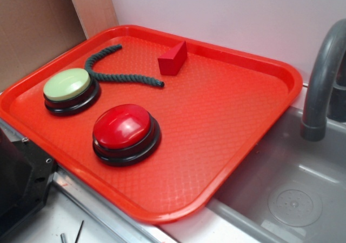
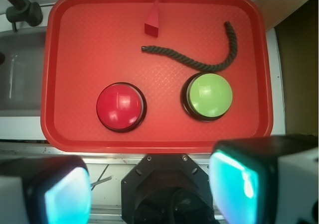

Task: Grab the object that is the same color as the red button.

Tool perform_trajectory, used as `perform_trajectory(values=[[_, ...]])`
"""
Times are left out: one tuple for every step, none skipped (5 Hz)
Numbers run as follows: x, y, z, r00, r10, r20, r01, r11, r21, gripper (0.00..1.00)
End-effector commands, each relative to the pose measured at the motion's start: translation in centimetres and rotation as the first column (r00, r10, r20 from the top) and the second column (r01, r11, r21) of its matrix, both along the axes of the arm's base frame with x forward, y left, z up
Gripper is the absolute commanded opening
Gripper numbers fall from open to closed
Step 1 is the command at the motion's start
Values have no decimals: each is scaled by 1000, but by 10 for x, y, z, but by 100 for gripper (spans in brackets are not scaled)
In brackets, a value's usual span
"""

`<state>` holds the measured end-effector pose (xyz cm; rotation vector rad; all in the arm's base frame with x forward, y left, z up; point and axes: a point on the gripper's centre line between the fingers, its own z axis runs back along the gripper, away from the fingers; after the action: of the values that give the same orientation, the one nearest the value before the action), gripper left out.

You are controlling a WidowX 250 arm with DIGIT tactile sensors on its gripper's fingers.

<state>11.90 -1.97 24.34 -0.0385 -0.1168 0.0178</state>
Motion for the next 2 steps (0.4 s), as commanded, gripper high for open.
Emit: perform_trajectory(values=[[0,0,0,1000,0,0,0,1000,0,100],[18,-2,-9,991,128,44,-127,992,-13,100]])
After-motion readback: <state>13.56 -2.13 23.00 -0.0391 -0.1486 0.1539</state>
